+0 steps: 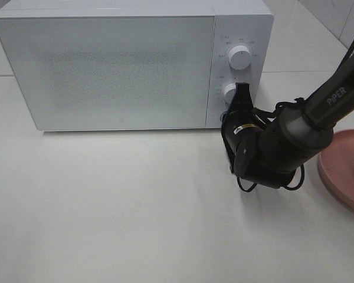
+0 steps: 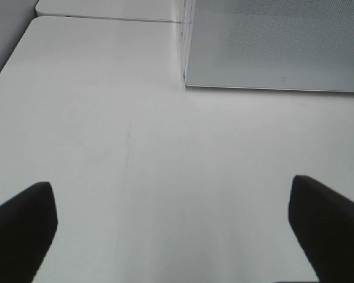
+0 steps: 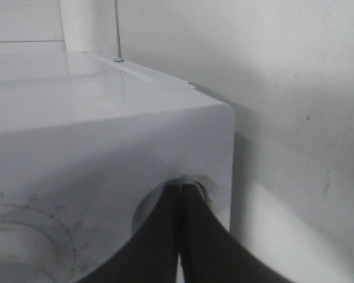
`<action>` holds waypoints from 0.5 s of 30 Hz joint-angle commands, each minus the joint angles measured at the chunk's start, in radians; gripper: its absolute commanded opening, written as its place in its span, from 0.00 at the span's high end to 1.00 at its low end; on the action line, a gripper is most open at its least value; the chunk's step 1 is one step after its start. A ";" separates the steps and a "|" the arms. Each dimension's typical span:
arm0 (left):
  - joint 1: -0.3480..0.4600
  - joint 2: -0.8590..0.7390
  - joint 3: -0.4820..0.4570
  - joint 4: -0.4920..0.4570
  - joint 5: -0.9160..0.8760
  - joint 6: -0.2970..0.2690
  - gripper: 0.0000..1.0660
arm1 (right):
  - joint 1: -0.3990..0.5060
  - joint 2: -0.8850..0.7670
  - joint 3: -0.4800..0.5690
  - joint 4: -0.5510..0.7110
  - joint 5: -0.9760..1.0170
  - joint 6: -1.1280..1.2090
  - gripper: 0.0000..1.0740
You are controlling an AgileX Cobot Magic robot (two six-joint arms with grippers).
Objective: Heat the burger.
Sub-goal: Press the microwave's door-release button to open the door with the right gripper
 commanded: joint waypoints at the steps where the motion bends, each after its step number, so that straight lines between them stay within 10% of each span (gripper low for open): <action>1: -0.006 0.000 0.000 -0.004 -0.005 0.000 0.04 | -0.006 0.018 -0.026 0.000 -0.030 -0.010 1.00; 15: -0.006 0.000 0.000 -0.004 -0.005 0.000 0.04 | -0.006 0.024 -0.072 0.015 -0.088 -0.009 1.00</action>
